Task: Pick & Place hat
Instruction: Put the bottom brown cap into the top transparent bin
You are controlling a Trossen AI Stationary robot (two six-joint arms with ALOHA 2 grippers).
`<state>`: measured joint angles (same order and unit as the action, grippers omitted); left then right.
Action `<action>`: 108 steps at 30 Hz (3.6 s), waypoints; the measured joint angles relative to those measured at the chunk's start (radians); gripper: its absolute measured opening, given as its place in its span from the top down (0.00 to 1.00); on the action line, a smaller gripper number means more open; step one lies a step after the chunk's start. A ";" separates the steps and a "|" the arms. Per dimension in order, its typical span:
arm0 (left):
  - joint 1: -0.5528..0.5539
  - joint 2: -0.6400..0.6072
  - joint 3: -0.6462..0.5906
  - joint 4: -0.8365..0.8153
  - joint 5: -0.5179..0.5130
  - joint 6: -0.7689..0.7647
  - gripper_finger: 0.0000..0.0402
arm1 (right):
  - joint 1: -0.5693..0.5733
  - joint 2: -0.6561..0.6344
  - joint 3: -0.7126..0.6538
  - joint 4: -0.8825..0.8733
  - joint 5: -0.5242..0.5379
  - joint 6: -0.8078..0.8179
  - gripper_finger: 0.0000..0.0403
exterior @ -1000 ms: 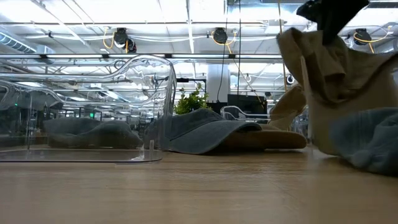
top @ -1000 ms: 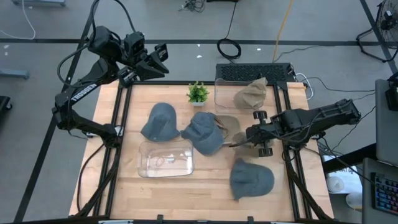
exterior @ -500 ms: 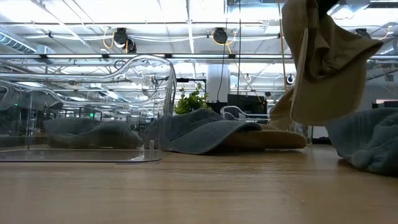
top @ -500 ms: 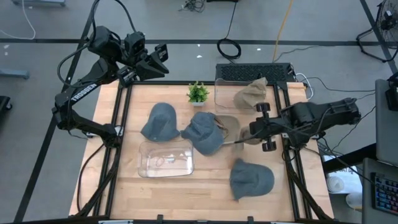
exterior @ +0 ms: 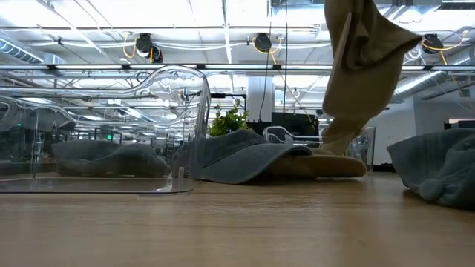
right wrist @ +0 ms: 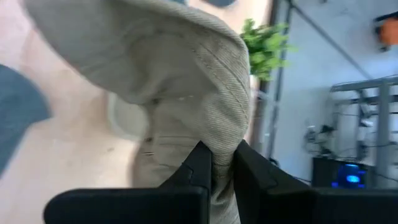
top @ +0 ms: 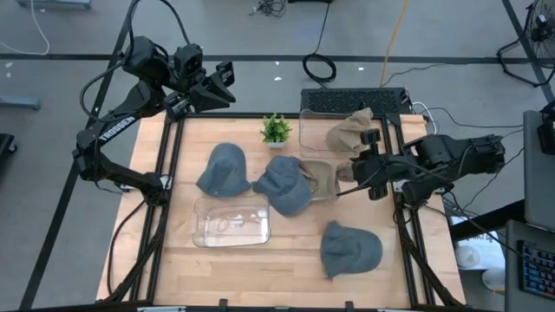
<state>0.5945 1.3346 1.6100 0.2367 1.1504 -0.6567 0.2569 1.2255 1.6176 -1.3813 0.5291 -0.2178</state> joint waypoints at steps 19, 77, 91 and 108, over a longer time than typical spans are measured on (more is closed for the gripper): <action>0.000 0.000 0.000 0.000 0.000 -0.034 0.79 | 0.000 0.000 0.134 0.294 0.156 -0.558 0.94; 0.000 0.000 0.000 0.000 -0.052 -0.031 0.79 | -0.909 -0.025 -0.200 0.726 -0.491 -1.790 0.95; 0.001 0.000 0.000 0.000 -0.051 -0.029 0.79 | -0.916 -0.047 -0.399 0.805 -0.557 -1.742 0.95; 0.001 0.000 0.000 0.000 -0.105 0.007 0.79 | -1.026 -0.147 -0.731 1.123 -0.585 -1.740 0.95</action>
<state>0.5953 1.3346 1.6100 0.2364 1.0458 -0.6498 -0.7686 1.0782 0.8869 -0.2586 -0.0555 -1.9579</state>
